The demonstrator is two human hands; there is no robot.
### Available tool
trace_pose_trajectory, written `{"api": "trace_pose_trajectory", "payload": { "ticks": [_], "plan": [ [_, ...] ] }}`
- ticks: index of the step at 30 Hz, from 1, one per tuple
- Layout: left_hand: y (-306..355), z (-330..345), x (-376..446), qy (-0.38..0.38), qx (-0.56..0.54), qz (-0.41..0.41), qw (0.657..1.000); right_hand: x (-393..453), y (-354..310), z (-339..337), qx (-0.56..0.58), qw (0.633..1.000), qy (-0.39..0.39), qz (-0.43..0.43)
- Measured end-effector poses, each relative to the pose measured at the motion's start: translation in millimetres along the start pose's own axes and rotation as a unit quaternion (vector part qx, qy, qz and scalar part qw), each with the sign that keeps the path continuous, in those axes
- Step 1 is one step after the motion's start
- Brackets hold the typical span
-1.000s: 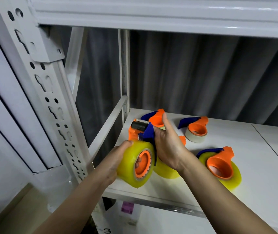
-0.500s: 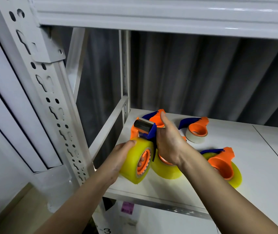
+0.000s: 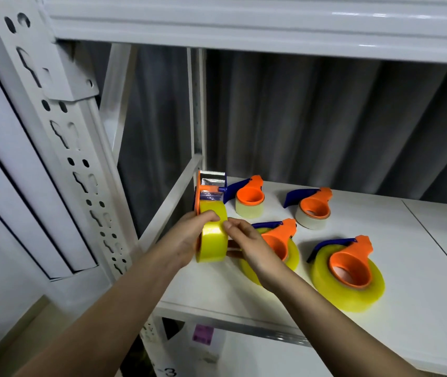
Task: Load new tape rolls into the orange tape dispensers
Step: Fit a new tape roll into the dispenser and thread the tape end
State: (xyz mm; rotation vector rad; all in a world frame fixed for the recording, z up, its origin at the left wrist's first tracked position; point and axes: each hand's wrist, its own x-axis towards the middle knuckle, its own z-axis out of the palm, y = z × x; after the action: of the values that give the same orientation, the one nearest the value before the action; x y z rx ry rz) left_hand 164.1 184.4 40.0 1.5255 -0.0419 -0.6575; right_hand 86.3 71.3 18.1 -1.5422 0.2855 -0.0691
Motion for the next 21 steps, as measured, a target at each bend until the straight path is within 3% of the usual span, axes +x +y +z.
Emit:
{"api": "trace_pose_trajectory", "payload": {
  "ticks": [6,10,14,17,19,21],
  "plan": [
    [-2,7,10,0.029,-0.006,-0.010,1.000,4,8,5,0.048,0.998,0.015,-0.037],
    [-6,2,7,0.003,0.064,-0.013,0.998,9,8,3,0.085,0.996,0.034,-0.019],
    [-14,-5,2,-0.046,0.188,0.083,0.978,21,16,2,0.204,0.977,0.039,0.052],
    [-27,-11,0,-0.018,0.316,0.182,0.931,24,19,-2,0.264,0.961,0.021,0.085],
    [-32,-13,2,0.012,0.350,0.209,0.913,24,16,-3,0.227,0.971,0.000,0.076],
    [-34,-13,4,0.021,0.367,0.216,0.905,24,11,-3,0.071,0.996,0.002,0.056]
  ]
}}
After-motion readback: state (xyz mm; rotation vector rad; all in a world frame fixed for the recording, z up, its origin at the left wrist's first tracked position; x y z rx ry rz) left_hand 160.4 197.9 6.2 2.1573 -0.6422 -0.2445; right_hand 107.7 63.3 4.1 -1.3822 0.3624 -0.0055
